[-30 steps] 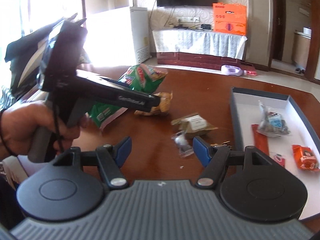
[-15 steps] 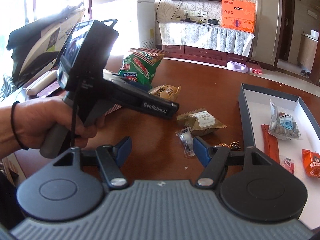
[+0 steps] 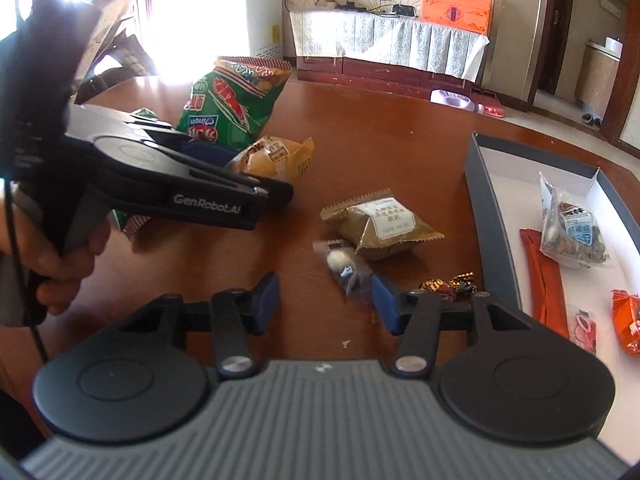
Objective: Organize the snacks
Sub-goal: 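Move the left tool to the brown nut bag while the right tool approaches the white candy, then grasp the brown nut bag with the left tool while the right tool grasps the white candy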
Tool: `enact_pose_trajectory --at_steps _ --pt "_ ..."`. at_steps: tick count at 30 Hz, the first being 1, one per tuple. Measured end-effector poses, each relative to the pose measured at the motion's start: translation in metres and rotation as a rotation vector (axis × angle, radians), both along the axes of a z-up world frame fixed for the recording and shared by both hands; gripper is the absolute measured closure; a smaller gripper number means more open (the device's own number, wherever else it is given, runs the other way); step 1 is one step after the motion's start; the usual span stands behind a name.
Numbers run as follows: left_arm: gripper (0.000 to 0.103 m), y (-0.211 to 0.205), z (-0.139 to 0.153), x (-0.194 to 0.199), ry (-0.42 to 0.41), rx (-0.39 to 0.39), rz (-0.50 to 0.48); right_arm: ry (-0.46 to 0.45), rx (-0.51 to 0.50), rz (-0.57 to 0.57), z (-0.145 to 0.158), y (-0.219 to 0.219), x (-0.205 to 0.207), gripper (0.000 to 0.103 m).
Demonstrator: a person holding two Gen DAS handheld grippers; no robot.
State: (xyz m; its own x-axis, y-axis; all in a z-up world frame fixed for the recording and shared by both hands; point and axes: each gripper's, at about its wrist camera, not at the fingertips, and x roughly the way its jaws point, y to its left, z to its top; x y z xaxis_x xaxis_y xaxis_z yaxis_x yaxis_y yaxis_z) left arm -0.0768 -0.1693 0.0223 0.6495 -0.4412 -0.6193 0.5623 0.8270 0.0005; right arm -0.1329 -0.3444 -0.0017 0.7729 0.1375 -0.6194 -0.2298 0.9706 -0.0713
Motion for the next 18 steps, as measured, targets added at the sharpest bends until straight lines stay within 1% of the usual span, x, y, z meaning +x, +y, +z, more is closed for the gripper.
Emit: enact_pose_trajectory --at_steps 1,3,6,7,9,12,13,14,15,16,18 --pt "0.037 0.000 0.000 0.001 0.003 -0.008 -0.001 0.004 0.000 -0.003 -0.001 0.000 0.002 0.054" --pt "0.032 0.000 0.001 0.001 0.001 -0.021 -0.007 0.004 0.006 -0.009 -0.002 -0.001 0.004 0.054" --pt "0.024 -0.002 0.004 0.001 -0.014 -0.038 -0.007 -0.027 0.024 -0.022 0.001 -0.003 0.003 0.053" --pt "0.024 -0.002 0.004 0.001 -0.014 -0.043 -0.008 -0.030 0.039 -0.022 0.002 -0.004 0.004 0.053" --pt "0.024 -0.003 0.003 0.002 -0.007 -0.040 -0.007 -0.008 0.051 -0.016 0.000 -0.005 0.008 0.053" --pt "0.026 -0.007 -0.002 0.005 0.013 -0.027 -0.013 0.008 0.020 0.009 -0.002 0.002 0.010 0.053" --pt "0.029 -0.008 -0.003 0.005 0.011 -0.021 -0.013 0.010 0.018 0.020 -0.002 0.004 0.010 0.056" --pt "0.035 -0.009 -0.003 0.006 0.011 -0.012 -0.014 0.011 0.019 0.030 -0.002 0.006 0.009 0.065" --pt "0.036 -0.009 -0.004 0.006 0.011 -0.015 -0.016 0.011 0.016 0.038 -0.002 0.007 0.008 0.075" --pt "0.037 -0.009 -0.004 0.005 0.010 -0.020 -0.016 0.011 0.008 0.046 -0.001 0.009 0.007 0.078" --pt "0.038 -0.009 -0.004 0.004 0.010 -0.024 -0.018 0.013 0.002 0.050 -0.001 0.011 0.005 0.079"
